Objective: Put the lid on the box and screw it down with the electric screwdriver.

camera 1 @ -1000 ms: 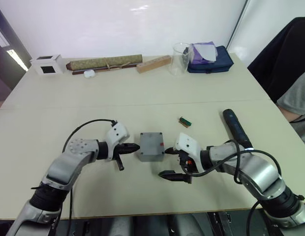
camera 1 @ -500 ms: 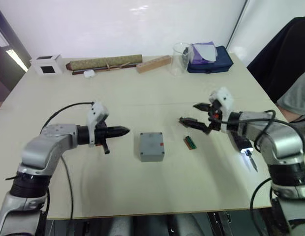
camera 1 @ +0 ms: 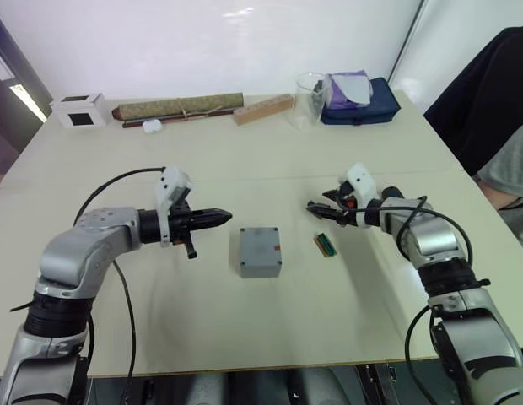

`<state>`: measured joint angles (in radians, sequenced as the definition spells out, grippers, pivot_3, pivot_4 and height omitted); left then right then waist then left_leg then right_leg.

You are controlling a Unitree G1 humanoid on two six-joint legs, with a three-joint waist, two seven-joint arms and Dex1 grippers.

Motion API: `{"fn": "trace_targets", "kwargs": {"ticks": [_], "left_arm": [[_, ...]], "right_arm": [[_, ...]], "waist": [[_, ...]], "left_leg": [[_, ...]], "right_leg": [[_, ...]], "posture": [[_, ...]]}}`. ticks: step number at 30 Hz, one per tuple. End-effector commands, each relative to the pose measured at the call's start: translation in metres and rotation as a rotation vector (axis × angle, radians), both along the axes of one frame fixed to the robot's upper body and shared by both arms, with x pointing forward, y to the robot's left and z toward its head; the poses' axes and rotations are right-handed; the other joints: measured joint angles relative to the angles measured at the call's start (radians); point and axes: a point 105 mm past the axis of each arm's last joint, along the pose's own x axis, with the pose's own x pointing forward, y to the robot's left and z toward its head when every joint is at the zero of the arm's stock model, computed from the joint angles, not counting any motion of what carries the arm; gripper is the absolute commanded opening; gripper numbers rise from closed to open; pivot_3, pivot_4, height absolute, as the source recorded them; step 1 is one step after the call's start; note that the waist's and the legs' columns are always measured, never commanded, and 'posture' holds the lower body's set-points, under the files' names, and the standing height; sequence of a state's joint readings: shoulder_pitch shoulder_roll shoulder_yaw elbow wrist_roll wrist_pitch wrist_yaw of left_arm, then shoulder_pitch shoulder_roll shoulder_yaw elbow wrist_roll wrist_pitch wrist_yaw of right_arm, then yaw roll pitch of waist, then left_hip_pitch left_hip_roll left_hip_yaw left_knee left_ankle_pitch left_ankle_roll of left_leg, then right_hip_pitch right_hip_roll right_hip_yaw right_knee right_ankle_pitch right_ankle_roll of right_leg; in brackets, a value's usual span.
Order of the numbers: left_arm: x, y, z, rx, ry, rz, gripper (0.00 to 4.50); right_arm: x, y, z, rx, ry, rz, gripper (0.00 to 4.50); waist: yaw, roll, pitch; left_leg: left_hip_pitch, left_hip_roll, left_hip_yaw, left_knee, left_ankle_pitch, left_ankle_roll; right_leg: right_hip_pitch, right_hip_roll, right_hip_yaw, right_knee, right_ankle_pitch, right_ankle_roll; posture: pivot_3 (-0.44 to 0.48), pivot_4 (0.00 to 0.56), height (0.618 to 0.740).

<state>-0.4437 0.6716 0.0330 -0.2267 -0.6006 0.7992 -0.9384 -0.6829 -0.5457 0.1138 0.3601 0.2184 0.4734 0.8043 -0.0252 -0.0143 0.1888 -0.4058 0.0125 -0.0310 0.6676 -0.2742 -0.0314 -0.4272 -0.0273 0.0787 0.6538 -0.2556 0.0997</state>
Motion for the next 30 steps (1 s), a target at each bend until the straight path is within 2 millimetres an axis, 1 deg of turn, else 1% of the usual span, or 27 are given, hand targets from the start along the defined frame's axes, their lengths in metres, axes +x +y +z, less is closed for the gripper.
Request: {"fn": "trace_targets", "kwargs": {"ticks": [1,10,12,15,16,18,30], "left_arm": [[-0.004,-0.004,0.007,0.002,-0.038,-0.017,0.0],[-0.003,-0.006,0.005,0.007,-0.036,-0.014,0.0],[-0.003,-0.006,0.004,0.009,-0.034,-0.014,0.0],[-0.003,-0.006,0.003,0.007,-0.033,-0.014,0.0],[-0.003,-0.006,0.003,0.008,-0.033,-0.014,0.0],[-0.003,-0.006,0.003,0.006,-0.034,-0.012,0.0],[-0.003,-0.004,0.0,0.008,-0.034,-0.006,0.0]], "right_arm": [[0.004,0.005,0.016,0.016,-0.057,0.02,2.92],[0.009,0.01,0.017,0.024,-0.068,0.02,2.92],[0.01,0.011,0.017,0.026,-0.073,0.019,2.39],[0.01,0.014,0.016,0.025,-0.078,0.025,1.46],[0.009,0.015,0.015,0.021,-0.074,0.03,0.93],[0.008,0.017,0.012,0.01,-0.075,0.04,0.27],[0.008,0.018,0.013,0.022,-0.082,0.035,0.27]], "waist": [[0.0,0.0,0.0],[-0.001,0.0,0.0],[-0.003,0.0,0.0],[-0.009,0.0,0.0],[-0.01,0.0,0.0],[-0.015,0.0,0.0],[-0.019,0.0,0.0]], "left_leg": [[0.0,0.0,0.0,0.0,0.0,0.0],[0.0,0.0,0.0,0.0,0.0,0.0],[0.0,0.0,0.0,0.0,0.0,0.0],[0.0,0.0,0.0,0.0,0.0,0.0],[0.0,0.0,0.0,0.0,0.0,0.0],[0.0,0.0,0.0,0.0,0.0,0.0],[0.0,0.0,-0.001,0.0,0.0,-0.001]], "right_leg": [[0.0,0.0,0.0,0.0,0.0,0.0],[0.0,0.0,0.0,0.0,0.0,0.0],[0.0,0.0,0.0,0.0,0.0,0.0],[0.0,0.0,0.0,0.0,0.0,0.0],[0.0,0.0,0.0,0.0,0.0,0.0],[0.0,0.0,0.0,0.0,0.0,0.0],[0.0,0.0,0.0,0.0,0.0,0.0]], "posture": [[0.0,0.15,0.74],[0.0,0.15,0.74],[0.0,0.15,0.74],[0.0,0.15,0.74],[0.0,0.15,0.74],[0.0,0.15,0.74],[0.0,0.15,0.74]]}}
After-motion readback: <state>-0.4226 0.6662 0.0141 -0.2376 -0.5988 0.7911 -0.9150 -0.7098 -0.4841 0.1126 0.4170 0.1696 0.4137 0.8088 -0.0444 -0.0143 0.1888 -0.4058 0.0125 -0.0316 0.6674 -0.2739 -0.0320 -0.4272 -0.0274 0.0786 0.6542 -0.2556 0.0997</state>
